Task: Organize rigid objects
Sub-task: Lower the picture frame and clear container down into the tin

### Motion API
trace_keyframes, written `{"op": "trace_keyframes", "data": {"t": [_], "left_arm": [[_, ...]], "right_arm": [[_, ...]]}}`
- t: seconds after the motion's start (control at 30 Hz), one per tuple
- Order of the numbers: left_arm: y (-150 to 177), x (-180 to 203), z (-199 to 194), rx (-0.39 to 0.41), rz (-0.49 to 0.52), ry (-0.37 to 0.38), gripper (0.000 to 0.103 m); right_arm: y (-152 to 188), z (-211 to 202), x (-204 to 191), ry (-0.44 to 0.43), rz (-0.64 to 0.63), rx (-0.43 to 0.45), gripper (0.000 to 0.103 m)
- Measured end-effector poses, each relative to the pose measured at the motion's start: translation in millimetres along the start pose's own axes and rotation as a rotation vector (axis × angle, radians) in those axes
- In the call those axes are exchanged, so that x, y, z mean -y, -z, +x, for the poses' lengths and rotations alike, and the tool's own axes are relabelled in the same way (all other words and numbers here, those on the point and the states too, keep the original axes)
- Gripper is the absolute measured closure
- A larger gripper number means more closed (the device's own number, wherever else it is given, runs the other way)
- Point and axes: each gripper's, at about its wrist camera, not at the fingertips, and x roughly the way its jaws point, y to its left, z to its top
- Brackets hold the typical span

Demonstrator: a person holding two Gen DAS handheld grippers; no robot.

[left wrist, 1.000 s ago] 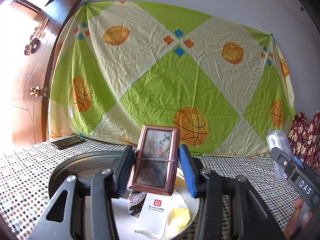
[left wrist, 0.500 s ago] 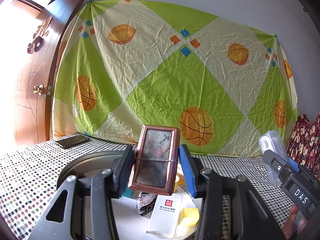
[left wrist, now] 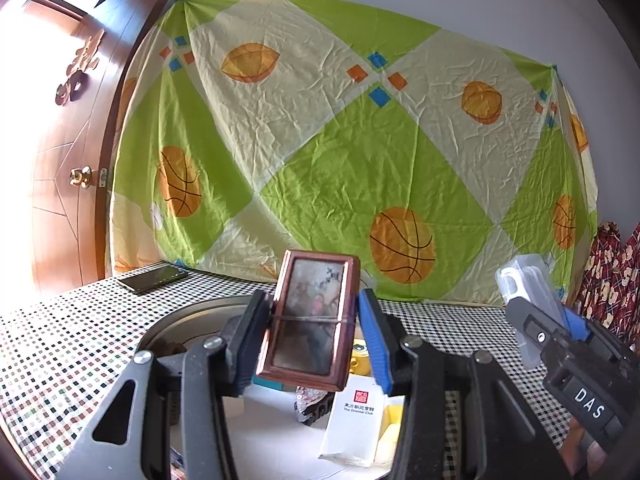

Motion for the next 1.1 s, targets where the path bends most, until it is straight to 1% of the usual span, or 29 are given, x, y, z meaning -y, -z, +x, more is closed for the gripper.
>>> {"op": "trace_keyframes", "data": {"t": [0.23,0.57,0.7,0.8,0.9,0.97,1.1], "left_arm": [[-0.3,-7.1,1.5,-0.016,0.016,-0.014,0.058],[-7.9,-29.3,17.8,-0.112,0.026,-0.052,0.058],[-12.1,-38.1,28.8,-0.172,0.036,-0.059,0.058],[-12.6,-43.8,37.9,-0.222,0.038,-0.053,0.058],[-10.8,-48.1,48.5,-0.285,0.038,-0.040,0.058],[-9.5,-50.1,52.9,-0.312,0.033,-0.033,0.057],[-6.2,-47.5,58.8,-0.355,0.069,-0.034,0.057]], "right_arm": [[-1.2,12.3,-12.0,-0.042,0.006,-0.037,0.045],[-25.0,43.5,-36.8,-0.140,-0.003,-0.113,0.045],[-30.7,63.1,-46.6,-0.170,-0.012,-0.172,0.045],[-31.9,81.0,-51.2,-0.191,-0.004,-0.236,0.045],[-29.8,99.6,-55.6,-0.201,-0.012,-0.306,0.045],[-27.4,112.0,-57.6,-0.200,-0.015,-0.350,0.045],[-21.8,134.5,-58.5,-0.199,-0.014,-0.425,0.045]]}}
